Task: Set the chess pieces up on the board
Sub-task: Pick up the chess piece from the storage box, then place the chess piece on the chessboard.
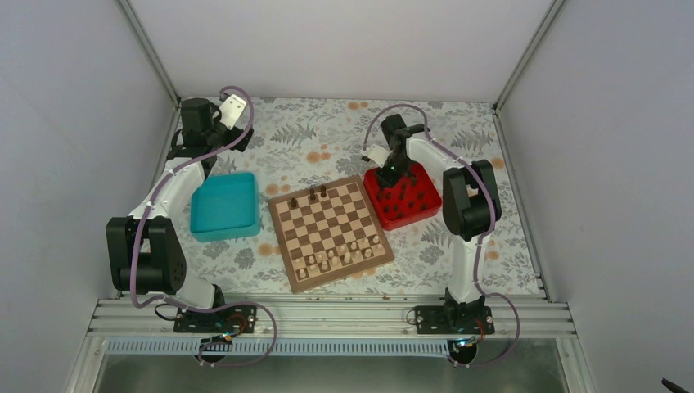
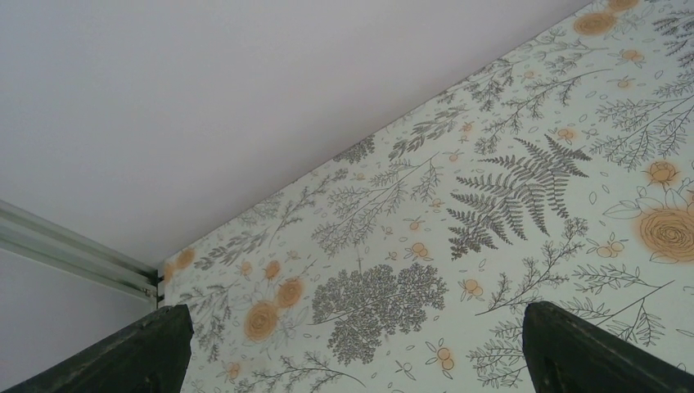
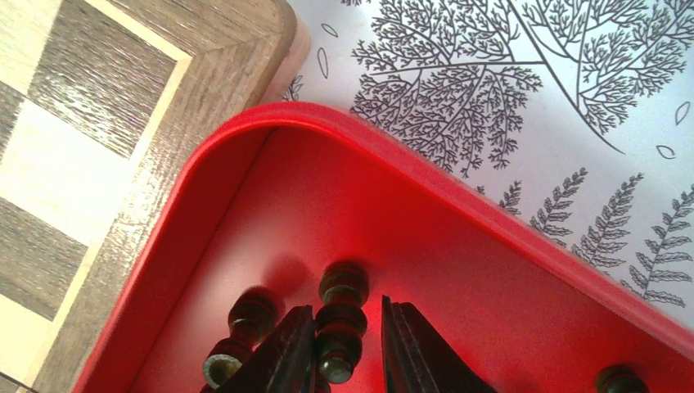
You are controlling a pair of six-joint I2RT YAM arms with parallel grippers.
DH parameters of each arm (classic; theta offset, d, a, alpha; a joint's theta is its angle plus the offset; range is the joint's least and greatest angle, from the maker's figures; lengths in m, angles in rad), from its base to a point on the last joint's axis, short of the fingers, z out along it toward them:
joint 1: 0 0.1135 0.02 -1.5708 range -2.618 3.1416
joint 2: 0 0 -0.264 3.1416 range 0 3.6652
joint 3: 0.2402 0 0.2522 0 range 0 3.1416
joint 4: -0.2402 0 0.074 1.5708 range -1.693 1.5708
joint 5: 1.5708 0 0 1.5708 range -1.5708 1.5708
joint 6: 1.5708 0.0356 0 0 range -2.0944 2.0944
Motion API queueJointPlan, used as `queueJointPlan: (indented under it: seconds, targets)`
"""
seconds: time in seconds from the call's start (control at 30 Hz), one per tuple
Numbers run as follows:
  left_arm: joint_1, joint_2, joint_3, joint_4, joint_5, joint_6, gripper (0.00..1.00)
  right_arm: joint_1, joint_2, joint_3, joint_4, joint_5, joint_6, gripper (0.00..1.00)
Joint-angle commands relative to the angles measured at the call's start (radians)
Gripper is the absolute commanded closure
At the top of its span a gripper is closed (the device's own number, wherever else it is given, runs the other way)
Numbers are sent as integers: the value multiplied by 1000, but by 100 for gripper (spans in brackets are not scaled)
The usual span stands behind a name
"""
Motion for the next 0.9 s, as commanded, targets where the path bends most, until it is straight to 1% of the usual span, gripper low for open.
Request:
queueJointPlan:
  seconds: [0.0, 0.3, 0.47, 0.57, 0.7, 0.87]
  targets:
    - [-4, -8, -4, 15, 21, 4, 0, 12, 16, 14, -10, -12, 12, 78]
    - [-3, -10, -7, 15, 21, 5, 0, 14, 10, 22, -21, 6, 14, 91]
    - [-3, -13, -6, 16, 21, 5, 0, 15, -32, 66, -65, 32, 21, 93]
    - [-3, -15, -5, 16, 21, 3, 0, 26, -53, 138, -118, 56, 23, 93]
    - [-3, -17, -2, 15, 23, 3, 0, 67, -54, 277, -210, 105, 26, 93]
    - [-3, -24, -3, 15, 24, 2, 0, 180, -13, 482, -306, 151, 34, 91]
